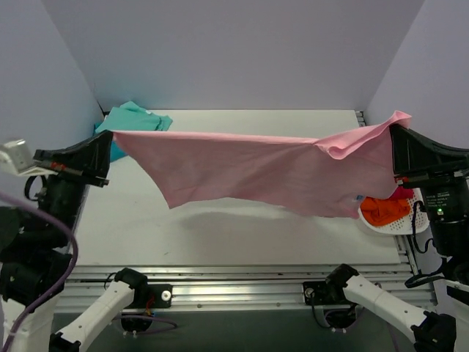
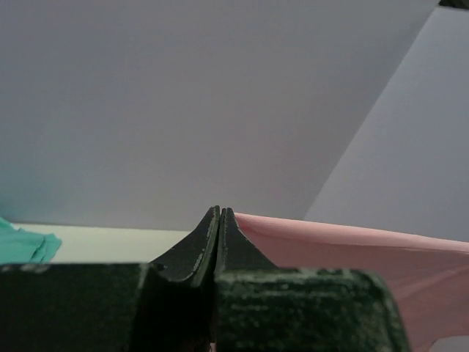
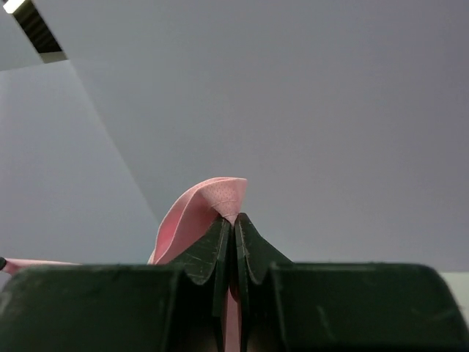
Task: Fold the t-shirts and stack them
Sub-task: Flatten out the tshirt
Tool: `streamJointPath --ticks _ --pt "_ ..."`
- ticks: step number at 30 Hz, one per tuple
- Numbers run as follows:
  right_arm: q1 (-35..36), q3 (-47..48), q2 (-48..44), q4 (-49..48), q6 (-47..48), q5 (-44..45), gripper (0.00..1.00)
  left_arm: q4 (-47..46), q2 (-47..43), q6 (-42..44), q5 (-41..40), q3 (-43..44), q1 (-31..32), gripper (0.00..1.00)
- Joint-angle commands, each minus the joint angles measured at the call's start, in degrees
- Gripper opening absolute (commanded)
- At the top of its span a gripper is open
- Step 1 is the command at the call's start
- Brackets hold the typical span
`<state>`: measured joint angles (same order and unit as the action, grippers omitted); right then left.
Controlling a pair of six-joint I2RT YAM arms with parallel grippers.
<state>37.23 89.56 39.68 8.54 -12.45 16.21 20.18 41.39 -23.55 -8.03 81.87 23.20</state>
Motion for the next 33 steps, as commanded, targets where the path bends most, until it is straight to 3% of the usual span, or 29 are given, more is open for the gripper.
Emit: streamJointPath --ticks 1,6,13,20,23,28,33 --pt "-2.1 2.7 2.3 -5.0 2.3 -13.4 0.0 0.4 -3.1 1.1 3.2 3.1 -0.1 0.02" --pt "-5.5 8.2 8.6 -2.8 1.2 -10.9 0.0 1.4 -1.7 1.1 1.0 4.8 -0.1 0.02" --pt "-5.4 13.8 24.9 2.4 1.8 5.5 0.0 -0.3 7.3 0.8 -3.5 1.9 -0.3 0.02" --pt "-10.4 3.4 35.7 -2.8 -0.6 7.5 0.0 -5.2 18.6 0.0 -4.2 -3.1 -3.6 0.02" --pt "-13.1 -2.9 41.9 -7.2 -2.3 8.3 0.0 -10.5 26.7 -2.8 1.6 -7.3 -8.3 0.02" --pt "-18.9 -5.7 52.8 -14.9 -4.7 2.7 0.0 -18.1 42.1 -4.7 3.5 -9.7 -13.9 0.02" --pt "-22.8 1.0 70.7 -18.8 -7.8 -1.3 0.0 -24.8 65.3 -1.9 3.5 -0.1 -15.3 0.02"
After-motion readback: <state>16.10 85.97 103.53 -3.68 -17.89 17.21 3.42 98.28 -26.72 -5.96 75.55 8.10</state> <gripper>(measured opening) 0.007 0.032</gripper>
